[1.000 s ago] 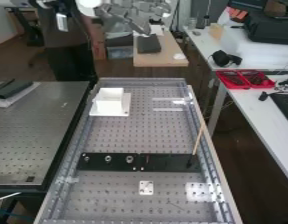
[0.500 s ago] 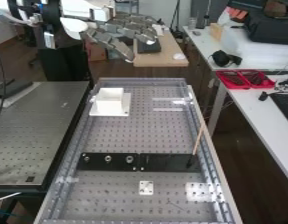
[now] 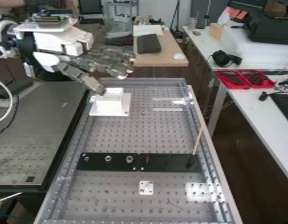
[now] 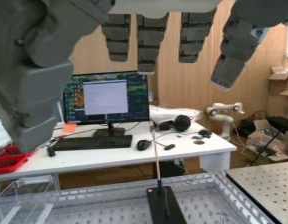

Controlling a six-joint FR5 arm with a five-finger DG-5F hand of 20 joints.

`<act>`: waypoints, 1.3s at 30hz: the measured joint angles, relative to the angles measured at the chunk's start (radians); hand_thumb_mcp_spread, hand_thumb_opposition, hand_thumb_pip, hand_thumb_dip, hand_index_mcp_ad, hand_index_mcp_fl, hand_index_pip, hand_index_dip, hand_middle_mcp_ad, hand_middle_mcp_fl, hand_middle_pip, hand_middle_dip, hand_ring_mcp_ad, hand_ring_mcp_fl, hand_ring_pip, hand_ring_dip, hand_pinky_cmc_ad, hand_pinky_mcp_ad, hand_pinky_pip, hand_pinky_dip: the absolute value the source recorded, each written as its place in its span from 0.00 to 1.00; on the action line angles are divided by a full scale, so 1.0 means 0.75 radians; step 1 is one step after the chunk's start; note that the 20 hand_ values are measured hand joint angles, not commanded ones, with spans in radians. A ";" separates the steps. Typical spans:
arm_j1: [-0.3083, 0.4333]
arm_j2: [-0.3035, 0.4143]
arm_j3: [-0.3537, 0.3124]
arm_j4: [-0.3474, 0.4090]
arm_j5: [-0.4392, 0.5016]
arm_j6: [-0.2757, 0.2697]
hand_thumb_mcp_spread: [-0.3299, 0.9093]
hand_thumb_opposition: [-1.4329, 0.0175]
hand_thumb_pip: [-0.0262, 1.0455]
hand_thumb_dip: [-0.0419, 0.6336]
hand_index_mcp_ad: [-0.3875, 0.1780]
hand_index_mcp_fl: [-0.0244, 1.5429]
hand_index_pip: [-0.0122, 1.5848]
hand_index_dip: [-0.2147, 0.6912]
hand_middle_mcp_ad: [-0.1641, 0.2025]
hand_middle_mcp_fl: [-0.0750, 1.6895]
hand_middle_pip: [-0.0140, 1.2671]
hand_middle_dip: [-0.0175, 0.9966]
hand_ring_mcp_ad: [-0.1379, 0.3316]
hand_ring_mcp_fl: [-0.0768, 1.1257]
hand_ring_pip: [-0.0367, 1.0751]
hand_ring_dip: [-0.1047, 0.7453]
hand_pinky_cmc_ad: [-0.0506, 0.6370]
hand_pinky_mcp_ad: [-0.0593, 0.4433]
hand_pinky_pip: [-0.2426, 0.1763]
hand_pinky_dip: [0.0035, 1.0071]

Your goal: Grab the smaller nut and place it in the white container

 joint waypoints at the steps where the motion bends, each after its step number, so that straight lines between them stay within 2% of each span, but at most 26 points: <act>1: -0.014 0.004 -0.016 0.014 -0.003 -0.009 0.50 0.48 0.48 0.22 0.48 0.06 0.10 0.41 0.43 0.08 0.11 0.31 0.63 0.06 0.11 0.28 0.72 0.81 0.32 0.53; 9: -0.109 -0.001 -0.079 0.066 -0.047 -0.053 0.54 0.47 0.48 0.25 0.43 0.07 0.27 0.36 0.43 0.12 0.11 0.31 0.63 0.06 0.11 0.28 0.72 0.80 0.32 0.52; 11: -0.134 -0.008 -0.091 0.076 -0.065 -0.057 0.55 0.46 0.52 0.26 0.43 0.07 0.31 0.34 0.42 0.12 0.11 0.31 0.62 0.06 0.11 0.28 0.72 0.80 0.32 0.50; 15: -0.188 -0.038 -0.119 0.105 -0.120 -0.073 0.55 0.47 0.53 0.28 0.41 0.08 0.38 0.33 0.42 0.12 0.11 0.32 0.62 0.06 0.11 0.28 0.72 0.80 0.32 0.47; 23: -0.255 -0.095 -0.170 0.182 -0.214 -0.105 0.58 0.44 0.53 0.30 0.37 0.10 0.60 0.30 0.41 0.12 0.11 0.31 0.60 0.06 0.12 0.27 0.72 0.80 0.33 0.40; 29: -0.292 -0.160 -0.202 0.242 -0.250 -0.117 0.59 0.43 0.53 0.32 0.37 0.10 0.79 0.30 0.41 0.13 0.11 0.31 0.60 0.06 0.12 0.27 0.72 0.80 0.37 0.40; 34: -0.316 -0.206 -0.252 0.333 -0.269 -0.118 0.59 0.43 0.54 0.33 0.37 0.10 0.87 0.30 0.41 0.13 0.11 0.31 0.60 0.06 0.12 0.27 0.70 0.78 0.37 0.40; 37: -0.328 -0.229 -0.275 0.378 -0.282 -0.124 0.59 0.43 0.54 0.33 0.37 0.10 0.92 0.33 0.41 0.13 0.11 0.31 0.61 0.06 0.12 0.27 0.70 0.77 0.40 0.40; 39: -0.333 -0.243 -0.286 0.403 -0.290 -0.130 0.59 0.43 0.54 0.33 0.38 0.10 0.93 0.33 0.41 0.13 0.11 0.31 0.58 0.06 0.12 0.27 0.70 0.77 0.40 0.40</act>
